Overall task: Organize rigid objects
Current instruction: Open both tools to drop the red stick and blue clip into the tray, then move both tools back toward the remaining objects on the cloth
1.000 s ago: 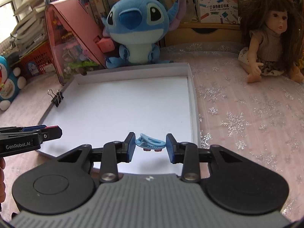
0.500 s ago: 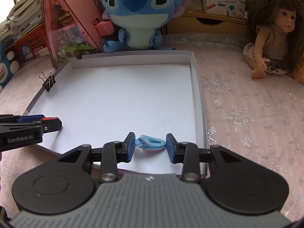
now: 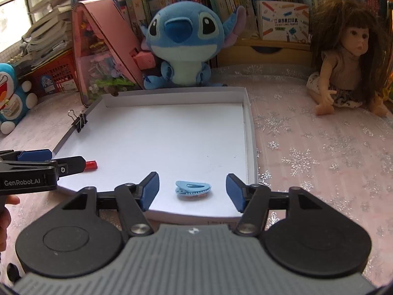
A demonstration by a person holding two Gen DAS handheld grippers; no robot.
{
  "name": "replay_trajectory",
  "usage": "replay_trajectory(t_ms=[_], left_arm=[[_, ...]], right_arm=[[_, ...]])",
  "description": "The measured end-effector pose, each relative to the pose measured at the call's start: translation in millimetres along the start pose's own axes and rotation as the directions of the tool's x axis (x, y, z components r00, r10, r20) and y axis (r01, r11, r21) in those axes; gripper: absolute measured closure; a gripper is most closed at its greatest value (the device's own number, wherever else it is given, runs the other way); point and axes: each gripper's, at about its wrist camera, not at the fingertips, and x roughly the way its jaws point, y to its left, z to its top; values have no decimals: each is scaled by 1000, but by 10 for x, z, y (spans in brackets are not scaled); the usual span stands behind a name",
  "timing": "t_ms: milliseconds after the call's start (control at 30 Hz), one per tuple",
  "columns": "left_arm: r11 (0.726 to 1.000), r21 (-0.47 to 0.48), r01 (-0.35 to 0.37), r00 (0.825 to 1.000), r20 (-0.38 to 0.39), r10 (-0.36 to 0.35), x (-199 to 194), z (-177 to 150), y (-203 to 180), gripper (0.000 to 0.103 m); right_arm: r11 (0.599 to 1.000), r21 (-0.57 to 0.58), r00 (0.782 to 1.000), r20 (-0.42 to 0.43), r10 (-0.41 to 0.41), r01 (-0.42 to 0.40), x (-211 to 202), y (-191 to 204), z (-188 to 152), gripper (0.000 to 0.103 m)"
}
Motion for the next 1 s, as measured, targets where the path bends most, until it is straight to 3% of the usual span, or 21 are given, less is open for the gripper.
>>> replay_trajectory(t_ms=[267, 400, 733, 1000], left_arm=[[998, 57, -6, 996, 90, 1, -437, -248, -31, 17], [992, 125, 29, 993, 107, -42, -649, -426, -70, 17], [989, 111, 96, 985, 131, -110, -1066, -935, -55, 17], [989, 142, 50, 986, 148, -72, -1314, -1372, -25, 17]], right_arm=[[999, -52, 995, 98, 20, -15, -406, 67, -266, 19], [998, -66, 991, 128, 27, -19, -567, 92, -451, 19], [995, -100, 982, 183, 35, -17, -871, 198, -867, 17], [988, -155, 973, 228, 32, 4, -1050, 309, -1266, 17]])
